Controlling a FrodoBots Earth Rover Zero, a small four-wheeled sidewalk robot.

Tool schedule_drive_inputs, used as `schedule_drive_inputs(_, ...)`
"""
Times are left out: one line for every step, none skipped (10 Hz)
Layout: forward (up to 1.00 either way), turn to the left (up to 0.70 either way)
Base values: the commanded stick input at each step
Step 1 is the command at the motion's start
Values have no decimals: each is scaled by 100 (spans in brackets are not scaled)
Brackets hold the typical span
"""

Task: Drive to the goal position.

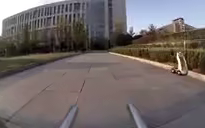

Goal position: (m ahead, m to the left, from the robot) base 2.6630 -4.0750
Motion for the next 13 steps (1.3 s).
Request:
schedule_drive_inputs(70, 0)
schedule_drive_inputs(70, 0)
schedule_drive_inputs(70, 0)
schedule_drive_inputs(70, 0)
schedule_drive_inputs(70, 0)
schedule_drive_inputs(70, 0)
schedule_drive_inputs(70, 0)
schedule_drive_inputs(70, 0)
schedule_drive_inputs(70, 0)
schedule_drive_inputs(70, -2)
schedule_drive_inputs(70, -14)
schedule_drive_inputs(70, -14)
schedule_drive_inputs(70, -14)
